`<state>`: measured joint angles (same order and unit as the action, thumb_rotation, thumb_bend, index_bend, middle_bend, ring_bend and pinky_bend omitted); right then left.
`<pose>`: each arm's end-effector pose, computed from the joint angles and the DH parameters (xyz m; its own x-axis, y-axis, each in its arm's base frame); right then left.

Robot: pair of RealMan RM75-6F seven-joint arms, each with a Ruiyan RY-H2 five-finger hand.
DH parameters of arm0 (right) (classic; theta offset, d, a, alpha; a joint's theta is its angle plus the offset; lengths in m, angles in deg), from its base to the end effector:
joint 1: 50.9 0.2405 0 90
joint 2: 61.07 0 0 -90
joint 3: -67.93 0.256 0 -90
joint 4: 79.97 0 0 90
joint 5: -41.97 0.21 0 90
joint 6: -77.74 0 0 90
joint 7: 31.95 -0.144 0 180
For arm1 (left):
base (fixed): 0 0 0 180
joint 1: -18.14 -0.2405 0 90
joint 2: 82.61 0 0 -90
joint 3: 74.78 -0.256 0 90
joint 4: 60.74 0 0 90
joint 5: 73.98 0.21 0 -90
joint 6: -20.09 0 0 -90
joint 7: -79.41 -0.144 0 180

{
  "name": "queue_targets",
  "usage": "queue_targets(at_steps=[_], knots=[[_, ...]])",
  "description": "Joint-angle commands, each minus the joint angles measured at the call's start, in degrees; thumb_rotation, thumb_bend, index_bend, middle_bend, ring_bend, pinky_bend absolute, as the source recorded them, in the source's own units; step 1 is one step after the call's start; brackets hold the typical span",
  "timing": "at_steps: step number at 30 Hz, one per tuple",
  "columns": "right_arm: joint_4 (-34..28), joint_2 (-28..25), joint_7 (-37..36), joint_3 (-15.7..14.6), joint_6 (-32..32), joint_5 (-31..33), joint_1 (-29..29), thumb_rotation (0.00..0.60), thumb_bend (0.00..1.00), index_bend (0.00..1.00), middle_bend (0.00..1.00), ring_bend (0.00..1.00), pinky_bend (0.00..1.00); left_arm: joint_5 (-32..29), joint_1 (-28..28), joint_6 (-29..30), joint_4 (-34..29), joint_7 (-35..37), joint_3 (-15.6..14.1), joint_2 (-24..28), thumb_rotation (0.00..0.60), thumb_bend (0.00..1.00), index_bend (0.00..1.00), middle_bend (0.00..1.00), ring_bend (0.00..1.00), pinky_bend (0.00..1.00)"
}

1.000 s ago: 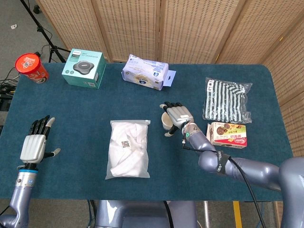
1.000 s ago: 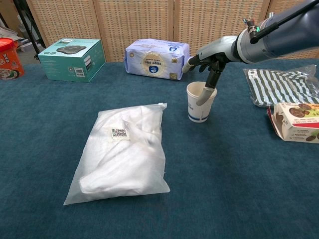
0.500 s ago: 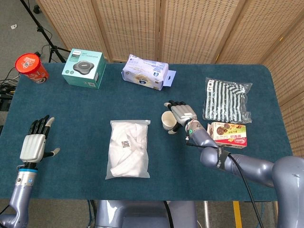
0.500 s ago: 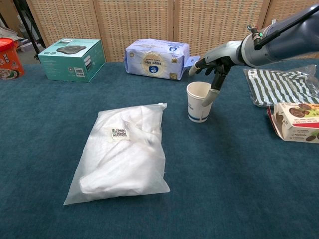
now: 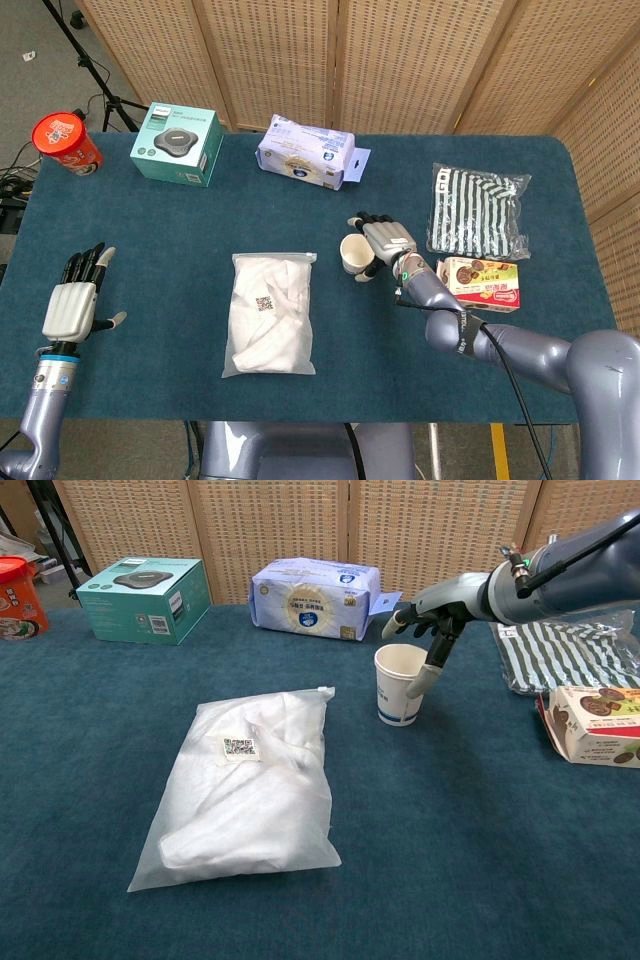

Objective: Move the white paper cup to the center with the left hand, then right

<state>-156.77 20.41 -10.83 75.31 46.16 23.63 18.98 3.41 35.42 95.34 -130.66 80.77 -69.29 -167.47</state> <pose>-0.0928 -0.4367 0.0014 0.3373 -0.5540 0.7611 -0.9410 -0.1760 0.2889 -0.3224 0.2641 0.0672 0.3723 0.0440 0.9271 0.9281 -0.0237 -0.3716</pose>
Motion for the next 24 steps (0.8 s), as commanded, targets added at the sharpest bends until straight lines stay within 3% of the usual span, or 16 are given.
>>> queue_targets(at_steps=[1,6,24], knots=[[0.1,0.2,-0.8,-0.1,-0.3,-0.7,-0.1,0.6,0.19,0.13,0.0,0.0,0.0,0.0,0.0,0.0,0.0,0.1,0.1,0.0,0.6,0.13,0.02,0.0,0.0,0.0],[0.0,0.6,-2.3,-0.3,-1.2,-1.8,-0.5,0.6,0.25,0.2,0.0,0.0,0.0,0.1,0.0,-1.4,-1.2,1.2,-0.1,0.9,0.6,0.13,0.01,0.0,0.0,0.0],[-1.2,0.0,-3.9,-1.7,-2.3,-2.2,-0.3,0.6,0.26,0.31,0.0,0.0,0.0,0.7,-0.4,-0.8,-1.8,0.8,0.3,1.2,0.6,0.14,0.01,0.0,0.0,0.0]])
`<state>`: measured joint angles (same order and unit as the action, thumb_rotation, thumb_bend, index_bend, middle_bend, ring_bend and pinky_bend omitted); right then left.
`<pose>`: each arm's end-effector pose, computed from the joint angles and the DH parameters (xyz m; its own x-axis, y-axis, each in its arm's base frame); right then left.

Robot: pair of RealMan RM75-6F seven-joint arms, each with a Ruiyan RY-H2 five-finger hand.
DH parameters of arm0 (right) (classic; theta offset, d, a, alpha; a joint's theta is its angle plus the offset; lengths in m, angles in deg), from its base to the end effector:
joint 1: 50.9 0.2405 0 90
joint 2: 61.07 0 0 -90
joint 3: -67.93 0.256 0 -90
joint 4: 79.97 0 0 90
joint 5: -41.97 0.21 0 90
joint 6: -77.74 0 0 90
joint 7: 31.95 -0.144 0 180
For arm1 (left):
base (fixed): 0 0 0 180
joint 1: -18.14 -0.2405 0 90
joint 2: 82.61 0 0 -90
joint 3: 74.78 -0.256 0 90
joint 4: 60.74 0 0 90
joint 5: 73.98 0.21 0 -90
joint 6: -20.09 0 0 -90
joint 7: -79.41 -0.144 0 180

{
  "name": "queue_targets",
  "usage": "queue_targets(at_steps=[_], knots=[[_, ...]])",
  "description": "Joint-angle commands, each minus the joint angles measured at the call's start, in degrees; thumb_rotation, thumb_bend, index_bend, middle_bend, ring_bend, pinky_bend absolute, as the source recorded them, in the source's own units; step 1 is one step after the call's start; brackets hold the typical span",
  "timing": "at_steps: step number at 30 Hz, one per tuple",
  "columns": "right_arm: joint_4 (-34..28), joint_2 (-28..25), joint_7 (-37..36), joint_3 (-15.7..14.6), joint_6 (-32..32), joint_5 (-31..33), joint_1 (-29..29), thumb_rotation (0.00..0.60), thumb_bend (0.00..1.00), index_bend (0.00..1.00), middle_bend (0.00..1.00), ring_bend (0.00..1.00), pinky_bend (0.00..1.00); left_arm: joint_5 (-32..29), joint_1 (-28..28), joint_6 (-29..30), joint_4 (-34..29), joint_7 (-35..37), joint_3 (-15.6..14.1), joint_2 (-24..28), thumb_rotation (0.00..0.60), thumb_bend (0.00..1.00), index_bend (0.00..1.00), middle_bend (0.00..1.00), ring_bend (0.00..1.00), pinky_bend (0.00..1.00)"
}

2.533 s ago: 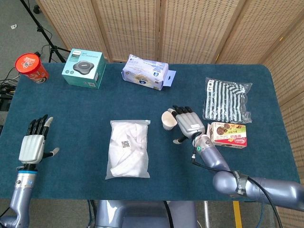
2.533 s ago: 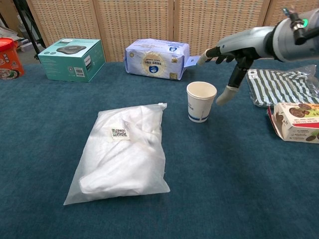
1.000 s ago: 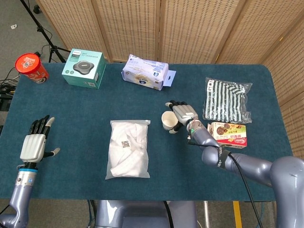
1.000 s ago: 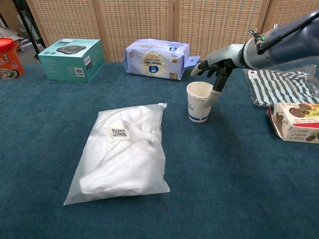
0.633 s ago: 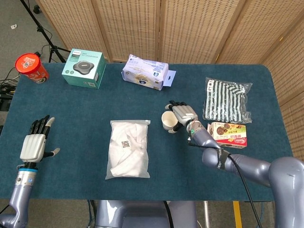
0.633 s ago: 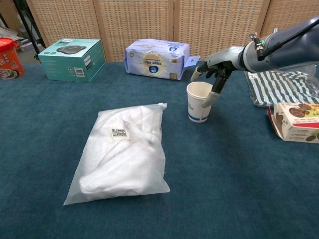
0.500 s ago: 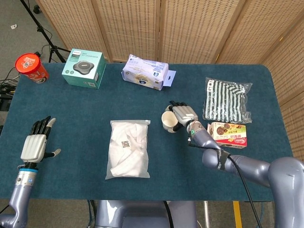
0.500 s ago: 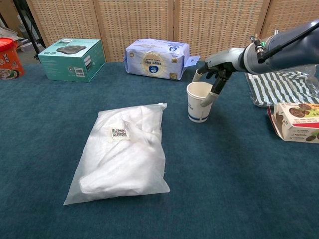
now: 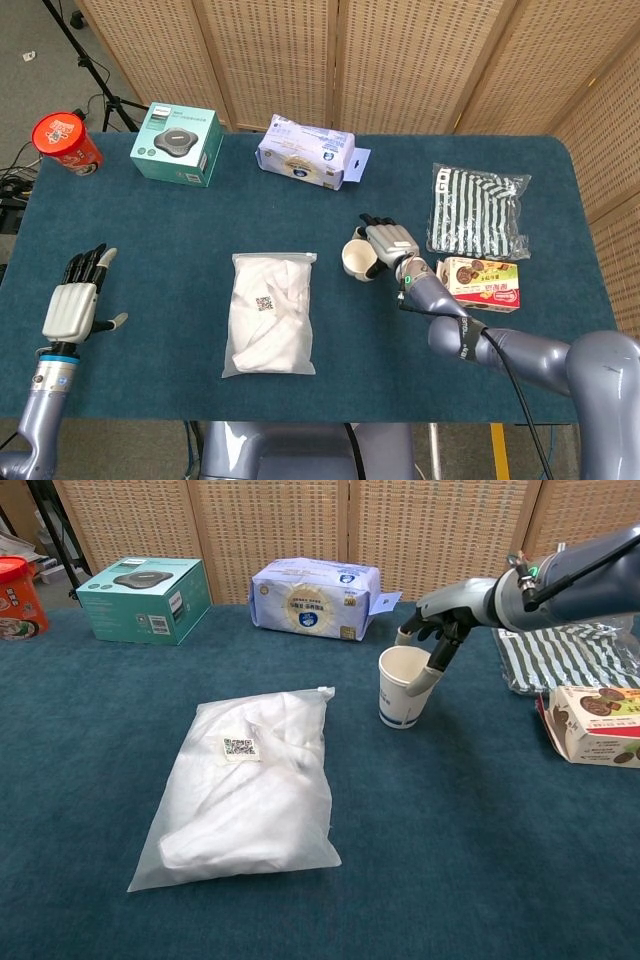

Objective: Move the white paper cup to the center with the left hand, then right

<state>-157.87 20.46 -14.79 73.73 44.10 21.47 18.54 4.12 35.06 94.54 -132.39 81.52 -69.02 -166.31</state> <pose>-0.0989 -0.4311 0.0000 0.3123 -0.5519 0.7732 -0.9497 -0.1602 0.2692 -0.3200 0.2623 0.0693 0.3532 0.0584 0.9337 0.9355 -0.0316 -0.3519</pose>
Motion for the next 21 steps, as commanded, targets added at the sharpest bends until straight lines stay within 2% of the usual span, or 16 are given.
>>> queue_targets(at_steps=[1,12,21], knots=[[-0.2,0.0,0.0,-0.2,-0.4,0.0,0.2,0.6,0.26,0.32,0.0,0.0,0.0,0.1,0.0,0.0,-0.1,0.1,0.0,0.1,0.6,0.14,0.01,0.0,0.0,0.0],[-1.8,-1.4,0.6,-0.9,-2.2,0.4,0.4,0.6,0.26,0.33,0.0,0.0,0.0,0.3,-0.1,0.0,-0.1,0.2,0.2,0.1,0.6,0.14,0.01,0.0,0.0,0.0],[-6.0,-6.5,2.3,-1.8,-5.8,2.3,-0.1,0.6,0.26,0.33,0.0,0.0,0.0,0.5,-0.2,0.3,-0.4,-0.1,0.3,0.2,0.6,0.14,0.01,0.0,0.0,0.0]])
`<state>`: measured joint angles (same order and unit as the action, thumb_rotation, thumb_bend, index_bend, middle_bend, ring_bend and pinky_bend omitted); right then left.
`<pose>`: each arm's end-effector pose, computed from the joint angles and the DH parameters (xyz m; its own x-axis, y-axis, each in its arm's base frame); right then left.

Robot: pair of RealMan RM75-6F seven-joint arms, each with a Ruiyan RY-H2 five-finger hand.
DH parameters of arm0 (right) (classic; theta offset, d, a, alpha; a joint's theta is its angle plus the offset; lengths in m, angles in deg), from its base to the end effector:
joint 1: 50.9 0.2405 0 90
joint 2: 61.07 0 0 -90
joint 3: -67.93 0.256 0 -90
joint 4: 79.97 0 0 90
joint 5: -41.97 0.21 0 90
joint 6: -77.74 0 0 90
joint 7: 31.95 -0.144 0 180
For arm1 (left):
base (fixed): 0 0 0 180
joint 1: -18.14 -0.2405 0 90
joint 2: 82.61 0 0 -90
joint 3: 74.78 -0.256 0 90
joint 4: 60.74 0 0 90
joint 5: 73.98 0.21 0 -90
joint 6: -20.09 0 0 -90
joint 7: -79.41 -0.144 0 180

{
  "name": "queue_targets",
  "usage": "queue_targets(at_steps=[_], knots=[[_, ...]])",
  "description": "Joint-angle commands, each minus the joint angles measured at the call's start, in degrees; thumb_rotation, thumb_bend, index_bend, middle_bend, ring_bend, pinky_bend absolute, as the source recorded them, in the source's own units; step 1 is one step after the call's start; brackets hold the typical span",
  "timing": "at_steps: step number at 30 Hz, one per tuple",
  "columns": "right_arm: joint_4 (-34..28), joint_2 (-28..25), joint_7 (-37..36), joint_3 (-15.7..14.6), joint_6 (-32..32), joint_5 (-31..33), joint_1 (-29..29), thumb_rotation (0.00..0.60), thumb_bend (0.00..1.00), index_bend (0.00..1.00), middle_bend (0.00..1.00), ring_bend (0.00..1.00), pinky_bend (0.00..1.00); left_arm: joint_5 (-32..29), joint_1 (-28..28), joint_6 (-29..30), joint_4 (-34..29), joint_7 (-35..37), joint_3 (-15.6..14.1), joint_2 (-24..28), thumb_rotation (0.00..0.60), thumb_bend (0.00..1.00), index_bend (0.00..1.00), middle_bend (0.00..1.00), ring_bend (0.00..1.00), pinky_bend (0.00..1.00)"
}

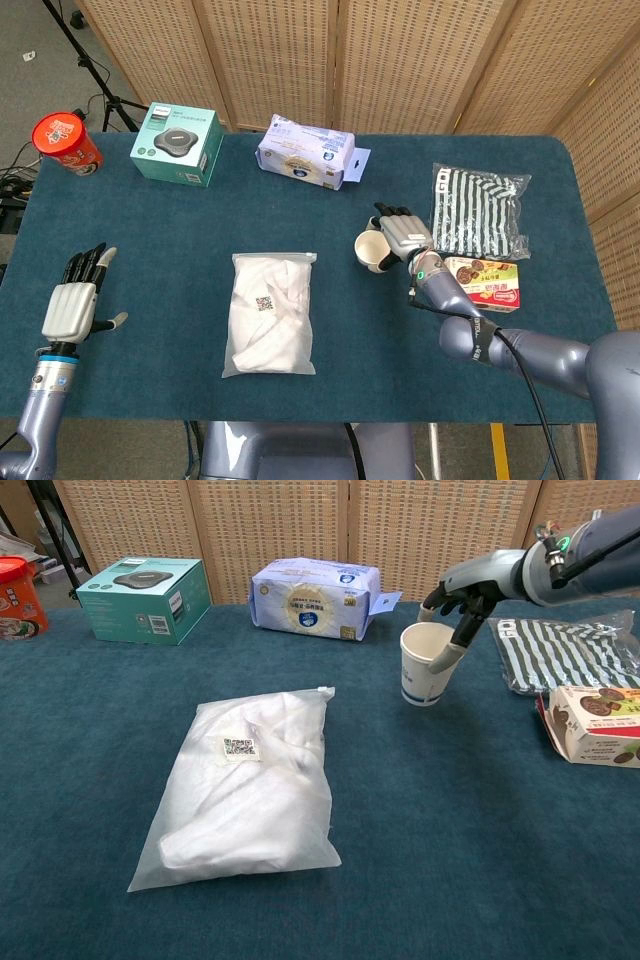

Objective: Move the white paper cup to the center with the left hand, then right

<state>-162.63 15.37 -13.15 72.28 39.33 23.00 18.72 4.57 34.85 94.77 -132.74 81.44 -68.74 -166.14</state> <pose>-0.1049 -0.4329 0.0321 0.3455 -0.4894 0.8007 -0.9372 -0.1359 0.3213 -0.3186 0.2620 0.0705 0.3522 0.0520 0.9345 0.9358 -0.0358 -0.3507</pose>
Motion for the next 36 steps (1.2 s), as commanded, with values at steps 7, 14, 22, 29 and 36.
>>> queue_targets(at_steps=[7,14,22,29,36], knots=[[-4.7,-6.0,1.9,-1.8,-3.3,3.2,-1.6,0.6,0.26,0.34,0.0,0.0,0.0,0.4,-0.1,0.3,-0.4,-0.2,-0.1,0.1,0.6,0.14,0.01,0.0,0.0,0.0],[-6.7,-9.3,1.1,-2.5,-4.7,3.6,-4.3,0.6,0.26,0.34,0.0,0.0,0.0,1.0,-0.2,0.6,-0.8,-0.3,-0.3,0.2,0.6,0.14,0.01,0.0,0.0,0.0],[-11.2,-12.5,0.0,-2.4,-7.6,2.7,-7.8,0.6,0.26,0.34,0.0,0.0,0.0,2.2,-0.4,1.4,-1.4,0.0,-0.7,0.5,0.6,0.14,0.01,0.0,0.0,0.0],[-16.2,-13.3,0.2,-1.6,-12.0,1.1,-9.9,0.6,0.26,0.34,0.0,0.0,0.0,3.7,-0.9,2.9,-2.7,0.5,-1.2,1.3,0.6,0.14,0.01,0.0,0.0,0.0],[-20.0,-11.6,2.3,-1.1,-15.9,-0.5,-11.1,0.6,0.26,0.35,0.0,0.0,0.0,5.5,-1.4,4.2,-4.1,-0.3,-2.1,1.6,0.6,0.14,0.01,0.0,0.0,0.0]])
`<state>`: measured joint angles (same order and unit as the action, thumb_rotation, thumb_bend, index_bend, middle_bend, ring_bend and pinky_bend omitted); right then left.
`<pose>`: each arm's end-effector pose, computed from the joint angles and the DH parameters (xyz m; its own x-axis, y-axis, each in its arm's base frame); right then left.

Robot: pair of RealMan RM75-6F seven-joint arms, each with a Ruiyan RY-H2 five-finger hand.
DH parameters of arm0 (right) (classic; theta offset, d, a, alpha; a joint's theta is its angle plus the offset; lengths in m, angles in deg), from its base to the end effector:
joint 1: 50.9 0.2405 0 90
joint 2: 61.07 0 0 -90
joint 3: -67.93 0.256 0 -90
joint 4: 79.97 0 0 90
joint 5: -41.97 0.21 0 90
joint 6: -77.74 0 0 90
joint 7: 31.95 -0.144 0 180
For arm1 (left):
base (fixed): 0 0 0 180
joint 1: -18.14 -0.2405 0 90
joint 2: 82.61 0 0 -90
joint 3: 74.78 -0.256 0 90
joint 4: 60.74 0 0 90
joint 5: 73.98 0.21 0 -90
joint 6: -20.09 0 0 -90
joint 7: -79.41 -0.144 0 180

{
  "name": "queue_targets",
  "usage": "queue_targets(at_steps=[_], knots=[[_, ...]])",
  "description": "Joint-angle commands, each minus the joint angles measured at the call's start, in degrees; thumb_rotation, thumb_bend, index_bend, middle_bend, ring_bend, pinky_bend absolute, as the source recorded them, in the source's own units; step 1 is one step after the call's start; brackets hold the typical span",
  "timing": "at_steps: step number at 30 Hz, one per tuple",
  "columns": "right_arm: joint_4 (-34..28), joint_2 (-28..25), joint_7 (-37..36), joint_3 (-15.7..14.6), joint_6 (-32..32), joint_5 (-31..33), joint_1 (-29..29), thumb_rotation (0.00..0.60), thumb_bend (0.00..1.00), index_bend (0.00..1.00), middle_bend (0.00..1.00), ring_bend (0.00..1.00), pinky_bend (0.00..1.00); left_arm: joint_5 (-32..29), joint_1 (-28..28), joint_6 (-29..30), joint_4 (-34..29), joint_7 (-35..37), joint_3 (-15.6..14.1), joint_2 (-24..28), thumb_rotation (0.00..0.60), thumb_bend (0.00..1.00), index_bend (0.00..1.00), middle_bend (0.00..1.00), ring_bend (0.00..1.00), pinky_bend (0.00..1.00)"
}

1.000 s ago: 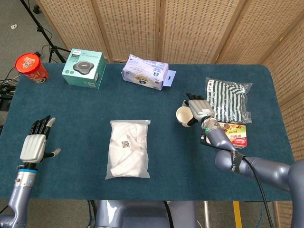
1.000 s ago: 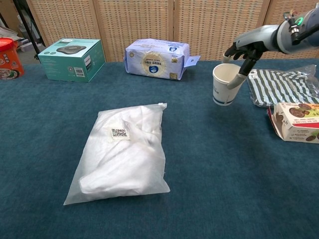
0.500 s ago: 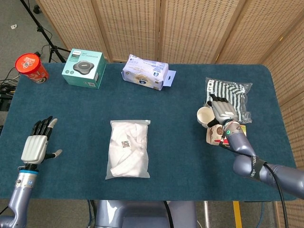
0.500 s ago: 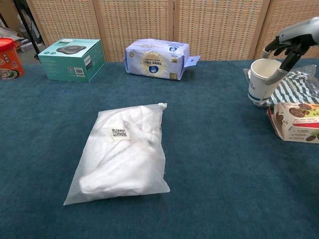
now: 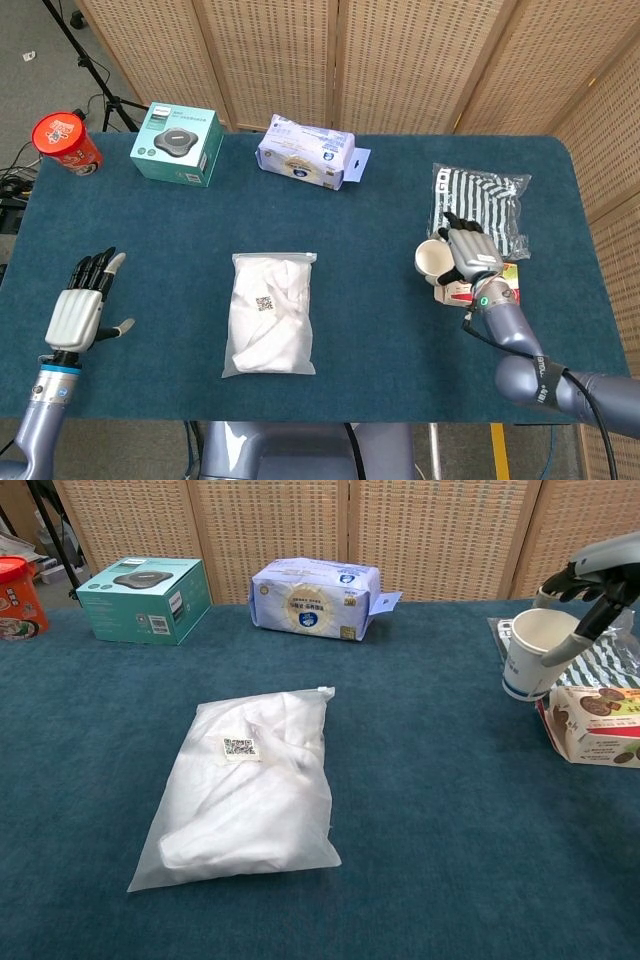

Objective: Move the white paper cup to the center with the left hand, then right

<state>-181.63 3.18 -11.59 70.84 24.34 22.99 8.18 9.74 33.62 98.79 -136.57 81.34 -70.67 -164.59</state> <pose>-0.1637 -0.3771 0.0935 0.3019 -0.4242 0.8538 -0.9334 0.0507 0.3552 -0.3016 0.2457 0.0720 0.3416 0.0314 0.9393 0.9339 -0.1230 -0.3356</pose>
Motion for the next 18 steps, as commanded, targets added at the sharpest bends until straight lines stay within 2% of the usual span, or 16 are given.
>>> queue_targets(at_steps=[1,18], knots=[[-1.3,0.8,0.8,0.5,-1.3,-0.7,-0.8,0.6,0.26,0.35,0.0,0.0,0.0,0.6,-0.2,0.5,-0.4,-0.4,-0.3,0.1,0.6,0.14,0.01,0.0,0.0,0.0],[-1.9,1.4,0.8,2.2,-1.5,-2.3,-4.0,0.6,0.26,0.35,0.0,0.0,0.0,1.6,-0.5,1.3,-1.5,-1.2,-0.6,0.2,0.6,0.14,0.01,0.0,0.0,0.0]])
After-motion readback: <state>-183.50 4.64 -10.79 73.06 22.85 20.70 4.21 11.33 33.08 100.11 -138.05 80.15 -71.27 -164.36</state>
